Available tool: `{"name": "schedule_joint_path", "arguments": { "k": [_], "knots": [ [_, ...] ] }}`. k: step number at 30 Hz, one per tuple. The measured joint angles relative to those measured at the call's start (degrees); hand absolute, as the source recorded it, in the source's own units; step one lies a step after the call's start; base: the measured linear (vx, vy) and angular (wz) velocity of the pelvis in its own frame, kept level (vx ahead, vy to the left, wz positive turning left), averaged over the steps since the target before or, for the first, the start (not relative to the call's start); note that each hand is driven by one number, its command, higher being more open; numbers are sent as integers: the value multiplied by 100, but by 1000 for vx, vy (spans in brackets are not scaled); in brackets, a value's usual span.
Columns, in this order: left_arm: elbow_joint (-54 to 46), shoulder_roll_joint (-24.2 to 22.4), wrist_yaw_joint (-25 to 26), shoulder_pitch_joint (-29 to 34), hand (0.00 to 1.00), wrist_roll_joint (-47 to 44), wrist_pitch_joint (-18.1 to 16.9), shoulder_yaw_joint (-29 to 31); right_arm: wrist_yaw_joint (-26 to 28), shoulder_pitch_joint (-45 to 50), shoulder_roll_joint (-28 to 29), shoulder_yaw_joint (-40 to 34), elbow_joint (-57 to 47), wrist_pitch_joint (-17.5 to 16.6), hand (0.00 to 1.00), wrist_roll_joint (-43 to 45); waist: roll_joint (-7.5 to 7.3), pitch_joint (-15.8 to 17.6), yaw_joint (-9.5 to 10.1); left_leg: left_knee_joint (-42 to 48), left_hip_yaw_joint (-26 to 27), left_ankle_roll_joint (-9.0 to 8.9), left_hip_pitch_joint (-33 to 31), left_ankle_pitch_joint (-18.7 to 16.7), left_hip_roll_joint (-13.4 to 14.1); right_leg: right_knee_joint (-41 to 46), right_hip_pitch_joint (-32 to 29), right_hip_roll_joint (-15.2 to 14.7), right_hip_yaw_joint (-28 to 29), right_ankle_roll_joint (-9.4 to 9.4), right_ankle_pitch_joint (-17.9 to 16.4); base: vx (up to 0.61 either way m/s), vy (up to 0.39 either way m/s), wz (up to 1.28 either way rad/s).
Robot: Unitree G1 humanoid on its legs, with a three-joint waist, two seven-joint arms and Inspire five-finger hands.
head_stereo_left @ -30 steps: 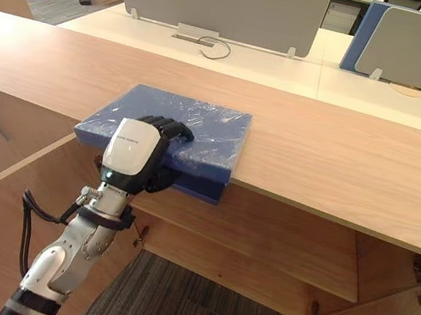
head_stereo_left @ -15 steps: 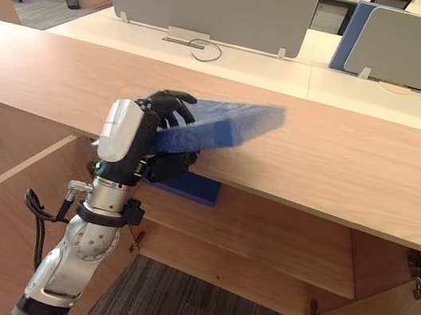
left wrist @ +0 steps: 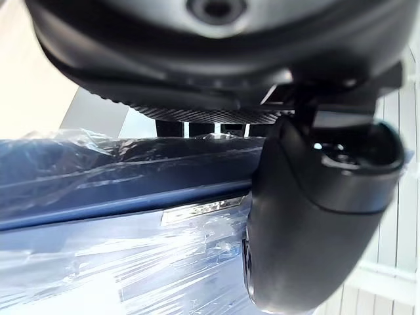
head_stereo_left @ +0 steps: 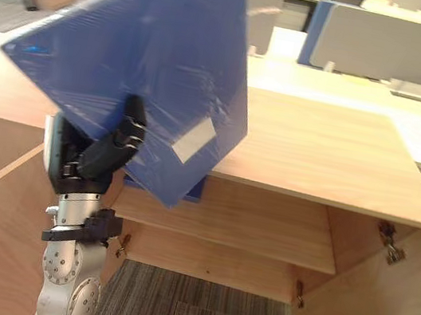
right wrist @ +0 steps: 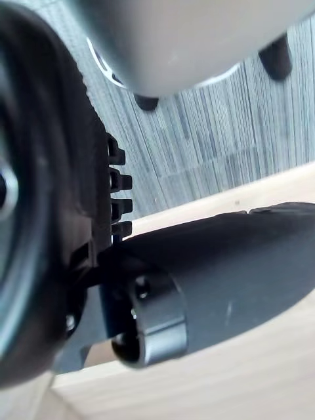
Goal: Walk over to the cabinet, pick up the folder, carry it to the office cabinet, place the folder inside the office cabinet, then close the office cabinet door
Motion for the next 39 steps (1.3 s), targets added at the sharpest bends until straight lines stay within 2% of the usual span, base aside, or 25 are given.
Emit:
{"name": "schedule_joint_path", "arguments": {
  "k": [1,3,4,6,10,12,13,16,19,23,26,30,32,39],
  "knots": [
    [-48,-52,0,0,0,-65,-6,10,-47,173,59,65,-400,-1,100,-1,-1,16,-25,0,101,8,26,-10,-2,62,-56,-7,92,9,-5,-118,66,-84],
    [-267,-201,-38,18,0,-334,-45,43,-184,949,343,287,-2204,-23,100,-2,-9,65,-200,0,482,-22,223,-114,-15,273,-203,-28,444,62,-50,-104,48,-81],
    [-323,-217,-60,36,0,-371,-47,44,-216,1111,371,363,-2595,-28,100,-3,-5,65,-266,1,539,-18,260,-138,-19,309,-225,-30,511,77,-63,-81,30,-63],
    [-623,-331,-100,125,0,-370,-49,33,-367,1622,493,441,-4106,-51,100,-91,55,80,-368,3,803,-3,339,-197,-28,490,-396,-48,752,96,-138,-54,22,-54],
    [-1036,-407,-265,302,0,-429,-123,-27,-911,2117,717,431,-6224,-108,100,-1585,127,78,-453,153,1062,6,403,-282,-55,851,-596,-67,1006,172,-278,-13,4,-37],
    [-1070,-409,-270,305,0,-450,-143,-24,-1011,2192,705,508,-6774,-100,100,-2015,162,56,-457,234,1150,-5,445,-343,-43,892,-594,-56,1038,186,-294,23,-11,-25],
    [-1091,-411,-272,305,0,-477,-147,-47,-1031,2279,685,658,-7227,-98,100,-2561,201,44,-484,284,1171,-23,444,-378,-15,895,-588,-50,1042,188,-298,24,-6,-16],
    [-1091,-408,-307,304,0,-510,-149,-407,-918,2414,624,1120,-8119,-125,100,-3218,237,37,-521,308,1165,-25,443,-407,6,896,-584,-4,1039,204,-315,7,-5,-2],
    [-1078,-345,-461,282,0,-575,-112,-732,-742,2091,386,1287,-8413,-211,100,-3402,237,37,-550,308,1138,-16,443,-416,-18,859,-558,-16,1036,216,-306,-5,8,1],
    [-724,-198,-517,-48,0,-479,-112,-756,-708,1104,-130,1141,-8420,-252,100,-3383,259,35,-549,339,1051,8,441,-424,-69,766,-464,-67,1001,282,-247,-22,31,8],
    [-309,-105,-499,-382,0,-470,-56,-757,-685,-47,-562,1092,-8385,-410,100,-2704,289,37,-522,355,963,43,405,-419,-86,562,-361,-84,946,311,-116,-40,35,10],
    [-32,-48,-428,-727,0,-367,52,-772,-438,-1224,-939,1188,-8120,-768,100,-854,281,39,-435,369,835,98,355,-407,-122,378,-257,-133,839,321,-13,-30,24,14],
    [18,-36,-423,-817,0,-326,96,-803,-340,-1597,-1055,1285,-7964,-817,100,-339,278,40,-387,368,805,112,348,-399,-139,330,-215,-151,815,332,20,-14,15,9],
    [47,141,-436,-946,0,-124,144,-876,-124,-2146,-1249,1288,-7486,-822,100,247,203,45,-294,338,681,151,354,-402,-195,137,-54,-204,683,347,94,-2,6,9]
  ]
}}
